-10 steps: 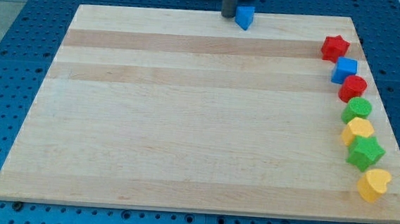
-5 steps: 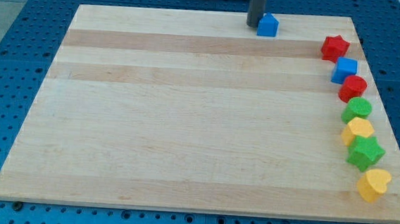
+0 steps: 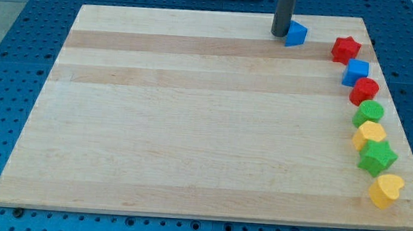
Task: Push the blue triangle closely to the red star
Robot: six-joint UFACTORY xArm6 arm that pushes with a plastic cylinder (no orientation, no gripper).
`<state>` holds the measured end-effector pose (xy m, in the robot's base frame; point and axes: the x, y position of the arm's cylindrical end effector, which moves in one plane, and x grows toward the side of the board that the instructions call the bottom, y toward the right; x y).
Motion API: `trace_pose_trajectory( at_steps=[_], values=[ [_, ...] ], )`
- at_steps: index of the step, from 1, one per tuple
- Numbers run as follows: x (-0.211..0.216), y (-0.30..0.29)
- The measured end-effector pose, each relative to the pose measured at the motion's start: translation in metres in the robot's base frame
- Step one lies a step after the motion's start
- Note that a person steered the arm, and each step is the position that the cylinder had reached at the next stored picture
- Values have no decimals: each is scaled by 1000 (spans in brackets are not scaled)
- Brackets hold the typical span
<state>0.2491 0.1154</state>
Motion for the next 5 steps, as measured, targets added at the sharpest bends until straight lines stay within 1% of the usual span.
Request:
trace_pose_trajectory(
  at_steps=[1,3,5],
  values=[
    [2,0],
    [31,0],
    [32,0]
  ],
)
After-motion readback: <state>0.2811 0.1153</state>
